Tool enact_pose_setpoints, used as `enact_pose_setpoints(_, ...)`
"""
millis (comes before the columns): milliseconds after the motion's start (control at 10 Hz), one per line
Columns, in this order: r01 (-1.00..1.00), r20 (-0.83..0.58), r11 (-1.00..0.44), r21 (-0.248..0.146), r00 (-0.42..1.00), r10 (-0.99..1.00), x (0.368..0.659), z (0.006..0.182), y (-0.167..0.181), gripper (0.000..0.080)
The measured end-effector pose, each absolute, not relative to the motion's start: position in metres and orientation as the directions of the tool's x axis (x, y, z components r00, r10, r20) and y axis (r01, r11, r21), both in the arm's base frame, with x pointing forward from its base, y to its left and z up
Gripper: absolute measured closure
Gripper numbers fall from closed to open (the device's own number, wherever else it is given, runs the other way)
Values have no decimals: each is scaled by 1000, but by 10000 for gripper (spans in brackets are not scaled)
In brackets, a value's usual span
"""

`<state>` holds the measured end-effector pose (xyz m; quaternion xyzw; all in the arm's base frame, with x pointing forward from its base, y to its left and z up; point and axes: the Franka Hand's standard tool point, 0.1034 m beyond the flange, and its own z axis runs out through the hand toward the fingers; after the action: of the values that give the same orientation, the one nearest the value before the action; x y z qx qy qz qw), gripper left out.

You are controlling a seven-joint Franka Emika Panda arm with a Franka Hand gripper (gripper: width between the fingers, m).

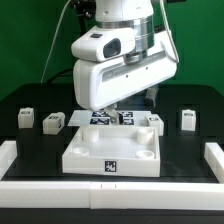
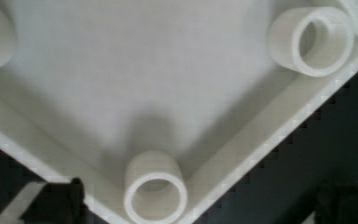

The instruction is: Assemble one leg

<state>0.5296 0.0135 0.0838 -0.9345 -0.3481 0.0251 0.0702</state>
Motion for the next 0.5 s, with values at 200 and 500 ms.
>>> enact_pose_setpoints(200,640,8,-753,-155,763,647,530,84,14,150)
enact_pose_setpoints(500,640,7,-752,-155,762,647,530,84,14,150)
